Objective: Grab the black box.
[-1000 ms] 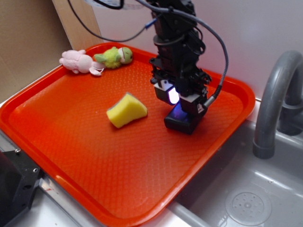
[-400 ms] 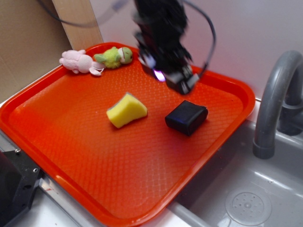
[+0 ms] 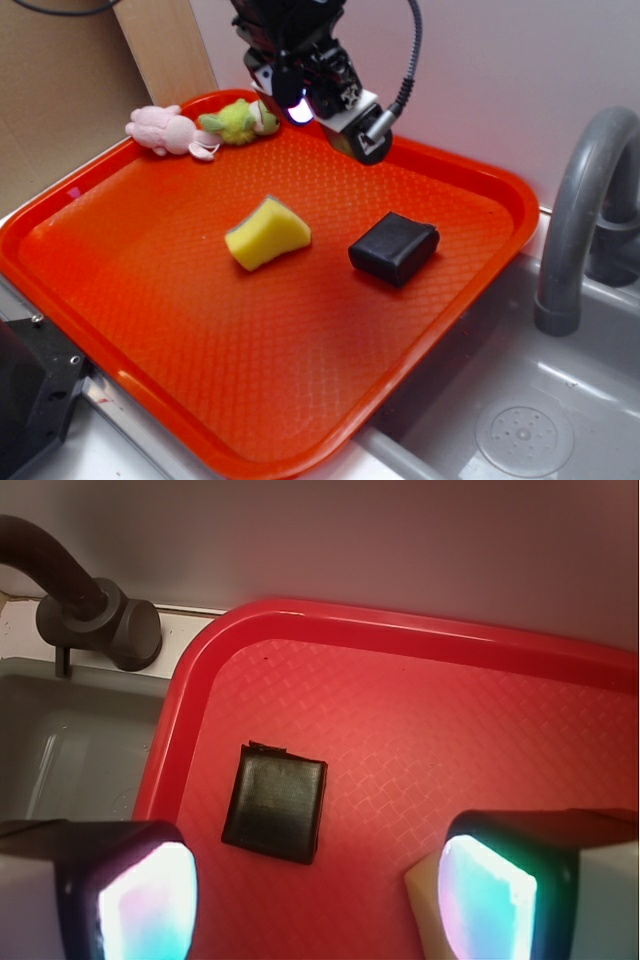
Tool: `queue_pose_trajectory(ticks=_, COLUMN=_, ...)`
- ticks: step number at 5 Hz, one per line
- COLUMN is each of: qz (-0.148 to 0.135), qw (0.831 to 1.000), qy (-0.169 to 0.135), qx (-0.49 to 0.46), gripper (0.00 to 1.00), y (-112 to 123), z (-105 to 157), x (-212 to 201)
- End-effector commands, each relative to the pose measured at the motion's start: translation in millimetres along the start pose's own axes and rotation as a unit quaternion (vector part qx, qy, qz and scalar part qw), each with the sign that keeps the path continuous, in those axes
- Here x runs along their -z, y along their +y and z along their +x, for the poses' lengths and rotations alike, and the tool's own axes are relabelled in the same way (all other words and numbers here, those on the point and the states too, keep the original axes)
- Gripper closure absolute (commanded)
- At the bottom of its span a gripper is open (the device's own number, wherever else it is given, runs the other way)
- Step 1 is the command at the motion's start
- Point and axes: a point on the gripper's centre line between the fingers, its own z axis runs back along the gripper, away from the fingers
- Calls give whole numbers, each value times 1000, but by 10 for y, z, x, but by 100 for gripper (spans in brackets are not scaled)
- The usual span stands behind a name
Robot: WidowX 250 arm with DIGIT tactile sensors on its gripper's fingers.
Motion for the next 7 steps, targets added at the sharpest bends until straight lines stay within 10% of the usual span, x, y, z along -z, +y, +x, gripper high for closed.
queue_pose_trajectory(ticks=1, qz=-7, qw=1000, qy=-26, qx=-2, gripper=0, y=13, z=44, x=-150)
queue_pose_trajectory(ticks=7, qz=48, qw=991, qy=124, qx=-28, gripper=0, y=-241, z=165, x=917)
